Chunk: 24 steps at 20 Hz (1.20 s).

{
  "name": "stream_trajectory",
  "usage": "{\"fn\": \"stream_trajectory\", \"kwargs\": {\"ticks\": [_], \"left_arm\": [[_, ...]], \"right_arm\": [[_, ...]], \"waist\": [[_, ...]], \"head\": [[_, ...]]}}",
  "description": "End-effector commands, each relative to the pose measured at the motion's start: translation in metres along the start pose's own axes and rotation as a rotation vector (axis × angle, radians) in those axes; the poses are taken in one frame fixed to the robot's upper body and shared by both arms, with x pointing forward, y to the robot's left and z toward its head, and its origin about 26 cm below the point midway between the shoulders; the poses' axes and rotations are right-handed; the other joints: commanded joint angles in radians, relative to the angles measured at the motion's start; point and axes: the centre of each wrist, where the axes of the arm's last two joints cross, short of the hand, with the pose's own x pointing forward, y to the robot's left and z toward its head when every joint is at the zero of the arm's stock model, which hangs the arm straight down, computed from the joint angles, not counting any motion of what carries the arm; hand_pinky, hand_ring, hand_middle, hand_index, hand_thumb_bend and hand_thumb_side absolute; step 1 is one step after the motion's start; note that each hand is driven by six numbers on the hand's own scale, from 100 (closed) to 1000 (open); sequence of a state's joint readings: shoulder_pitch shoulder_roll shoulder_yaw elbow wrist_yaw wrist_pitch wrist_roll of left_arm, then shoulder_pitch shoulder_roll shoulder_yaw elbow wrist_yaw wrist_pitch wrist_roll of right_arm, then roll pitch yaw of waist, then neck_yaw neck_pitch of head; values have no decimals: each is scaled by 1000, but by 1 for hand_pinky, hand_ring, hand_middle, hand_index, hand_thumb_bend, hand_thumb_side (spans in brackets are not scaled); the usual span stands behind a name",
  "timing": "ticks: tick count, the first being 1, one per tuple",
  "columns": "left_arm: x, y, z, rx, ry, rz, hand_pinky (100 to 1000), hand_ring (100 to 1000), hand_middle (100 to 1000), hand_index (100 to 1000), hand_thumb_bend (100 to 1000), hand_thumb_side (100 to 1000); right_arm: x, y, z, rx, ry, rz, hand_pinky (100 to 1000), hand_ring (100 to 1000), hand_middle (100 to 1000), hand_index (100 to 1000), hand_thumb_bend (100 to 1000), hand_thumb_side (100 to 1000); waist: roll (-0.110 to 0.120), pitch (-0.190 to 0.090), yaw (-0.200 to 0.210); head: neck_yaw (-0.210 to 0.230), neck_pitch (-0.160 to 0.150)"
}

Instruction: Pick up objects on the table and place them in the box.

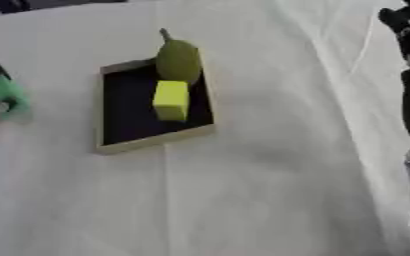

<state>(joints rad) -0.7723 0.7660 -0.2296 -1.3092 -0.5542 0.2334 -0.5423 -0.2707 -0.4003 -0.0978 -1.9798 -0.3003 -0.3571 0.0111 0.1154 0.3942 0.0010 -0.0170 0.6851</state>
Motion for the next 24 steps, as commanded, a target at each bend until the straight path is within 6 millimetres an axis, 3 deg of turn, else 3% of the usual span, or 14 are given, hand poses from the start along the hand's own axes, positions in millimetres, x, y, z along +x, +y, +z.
{"fn": "stream_trajectory", "kwargs": {"ticks": [1, 9, 13, 24], "left_arm": [[6, 26, 14, 52, -22, -35, 891, 809, 708, 642, 190, 154], [41, 37, 17, 52, -135, -70, 888, 805, 706, 642, 149, 125], [73, 43, 14, 38, -237, -77, 884, 802, 703, 650, 101, 133], [157, 41, 0, -28, -471, -122, 878, 794, 695, 658, 100, 169]], "right_arm": [[7, -3, -4, 14, -26, 15, 895, 959, 586, 815, 100, 637], [7, -4, -3, 14, -22, 15, 895, 958, 585, 815, 100, 639], [7, -3, -4, 17, -22, 12, 894, 957, 585, 814, 100, 639], [9, -3, -10, 19, -43, -1, 893, 955, 586, 813, 100, 642]], "waist": [[-1, -36, 4], [2, -47, 1], [6, -51, -5], [19, -50, -43]], "head": [[13, 2], [26, 2], [35, 4], [49, 6]]}}
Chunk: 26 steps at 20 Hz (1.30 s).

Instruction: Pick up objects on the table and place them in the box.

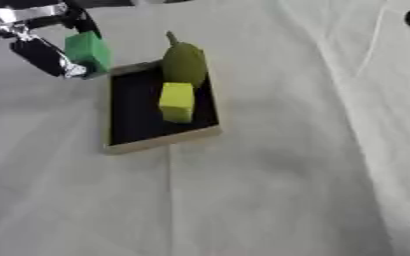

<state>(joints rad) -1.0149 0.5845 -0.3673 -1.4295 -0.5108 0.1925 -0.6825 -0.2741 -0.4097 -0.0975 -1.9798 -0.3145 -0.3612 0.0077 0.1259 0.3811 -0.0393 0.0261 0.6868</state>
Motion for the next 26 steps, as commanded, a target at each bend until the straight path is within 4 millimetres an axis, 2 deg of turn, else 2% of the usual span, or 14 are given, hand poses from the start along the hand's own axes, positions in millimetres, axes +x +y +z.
{"fn": "stream_trajectory", "kwargs": {"ticks": [1, 5, 13, 19, 23, 24, 26], "left_arm": [[16, 9, -5, 5, -51, -12, 877, 793, 695, 659, 100, 180], [26, 1, -19, -31, -73, -11, 879, 796, 698, 667, 100, 182], [21, -27, -46, -79, -36, -26, 879, 798, 709, 690, 122, 221], [19, -34, -52, -62, -5, -95, 881, 805, 714, 704, 199, 170], [14, -37, -53, -62, 15, -120, 891, 821, 740, 775, 273, 201], [13, -38, -53, -63, 17, -123, 900, 837, 762, 840, 315, 214], [12, -35, -51, -52, 20, -128, 916, 854, 782, 879, 364, 233]], "right_arm": [[8, -1, -9, 20, -37, 5, 893, 955, 586, 813, 100, 642], [8, 0, -11, 18, -44, -5, 893, 955, 586, 813, 100, 643], [8, 2, -14, 12, -47, -14, 893, 957, 585, 813, 100, 645], [8, 3, -13, 8, -42, -14, 894, 959, 584, 813, 100, 647], [7, 3, -13, 7, -39, -13, 894, 959, 583, 813, 100, 647], [7, 3, -13, 7, -38, -13, 893, 959, 583, 812, 100, 647], [7, 3, -12, 9, -35, -13, 894, 959, 582, 813, 100, 647]], "waist": [[10, -36, -5], [13, -33, -19], [16, -21, -32], [17, -14, -34], [18, -14, -34], [18, -14, -34], [17, -16, -32]], "head": [[7, 4], [11, 1], [4, -12], [-1, -18], [-3, -19], [-4, -18], [-6, -16]]}}
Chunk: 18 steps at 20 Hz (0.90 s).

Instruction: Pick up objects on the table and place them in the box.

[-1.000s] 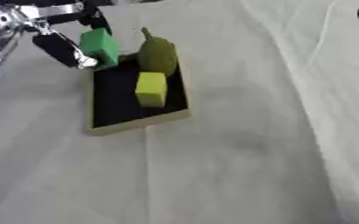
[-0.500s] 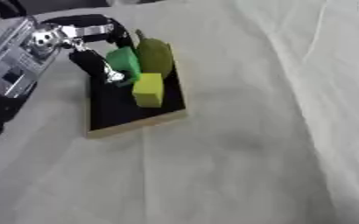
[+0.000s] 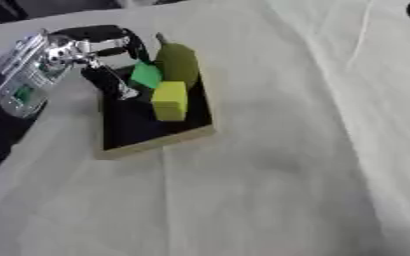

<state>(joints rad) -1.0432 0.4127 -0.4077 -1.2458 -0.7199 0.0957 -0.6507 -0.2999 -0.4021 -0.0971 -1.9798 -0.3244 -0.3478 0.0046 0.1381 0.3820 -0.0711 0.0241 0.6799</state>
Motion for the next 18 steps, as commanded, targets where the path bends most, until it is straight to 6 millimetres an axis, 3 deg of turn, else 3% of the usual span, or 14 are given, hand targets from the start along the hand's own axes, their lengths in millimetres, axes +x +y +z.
{"fn": "stream_trajectory", "kwargs": {"ticks": [1, 7, 12, 15, 18], "left_arm": [[-5, 8, 7, 29, 18, -26, 918, 856, 785, 882, 374, 238], [-8, 29, 35, 115, 8, -17, 928, 861, 793, 893, 401, 285], [-8, 34, 52, 119, -20, 7, 928, 860, 793, 892, 397, 310], [-9, 34, 57, 122, -26, 39, 910, 844, 779, 877, 272, 284], [-6, 40, 79, 209, -68, 89, 901, 833, 767, 865, 130, 274]], "right_arm": [[6, 0, -5, 16, -20, 6, 894, 959, 582, 813, 100, 647], [6, -2, -1, 12, -7, 19, 893, 957, 582, 812, 100, 645], [6, -4, 2, 6, -3, 26, 892, 954, 582, 812, 100, 642], [5, -4, 3, 1, -1, 24, 892, 953, 582, 811, 100, 655], [5, -5, 5, -6, -3, 30, 891, 951, 582, 811, 100, 639]], "waist": [[5, -19, 2], [1, -30, 18], [-11, -43, 32], [-21, -49, 37], [-28, -54, 40]], "head": [[-6, -8], [-18, 0], [-26, 4], [-26, 6], [-32, 14]]}}
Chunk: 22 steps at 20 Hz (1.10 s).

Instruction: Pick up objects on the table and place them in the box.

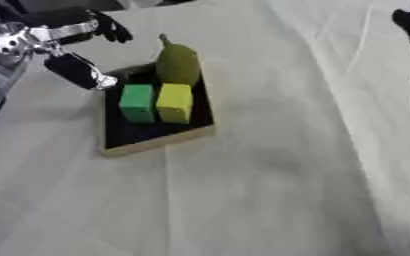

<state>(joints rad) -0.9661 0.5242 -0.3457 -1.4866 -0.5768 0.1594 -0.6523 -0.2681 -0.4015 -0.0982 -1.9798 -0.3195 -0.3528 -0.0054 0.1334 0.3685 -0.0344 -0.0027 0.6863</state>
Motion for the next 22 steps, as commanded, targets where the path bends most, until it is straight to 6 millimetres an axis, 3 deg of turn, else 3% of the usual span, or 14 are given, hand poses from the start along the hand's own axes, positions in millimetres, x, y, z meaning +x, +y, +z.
{"fn": "stream_trajectory", "kwargs": {"ticks": [1, 3, 9, 22], "left_arm": [[2, 26, 34, 135, -32, 29, 899, 830, 764, 862, 100, 279], [7, 33, 59, 233, -66, 55, 902, 827, 763, 856, 100, 353], [22, 32, 114, 446, -181, 153, 872, 806, 749, 839, 100, 440], [-19, -9, 139, 886, -394, 454, 853, 792, 740, 816, 100, 513]], "right_arm": [[7, -4, -4, 5, -32, 26, 891, 949, 582, 810, 100, 638], [8, -8, -3, -6, -40, 39, 890, 947, 583, 810, 100, 637], [9, -15, 2, -47, -60, 73, 888, 942, 584, 809, 100, 633], [10, -25, 13, -139, -114, 133, 884, 933, 587, 807, 100, 624]], "waist": [[-26, -41, 6], [-31, -43, 11], [-54, -51, 28], [-129, -52, 71]], "head": [[-10, 11], [-18, 16], [-38, 20], [-64, 20]]}}
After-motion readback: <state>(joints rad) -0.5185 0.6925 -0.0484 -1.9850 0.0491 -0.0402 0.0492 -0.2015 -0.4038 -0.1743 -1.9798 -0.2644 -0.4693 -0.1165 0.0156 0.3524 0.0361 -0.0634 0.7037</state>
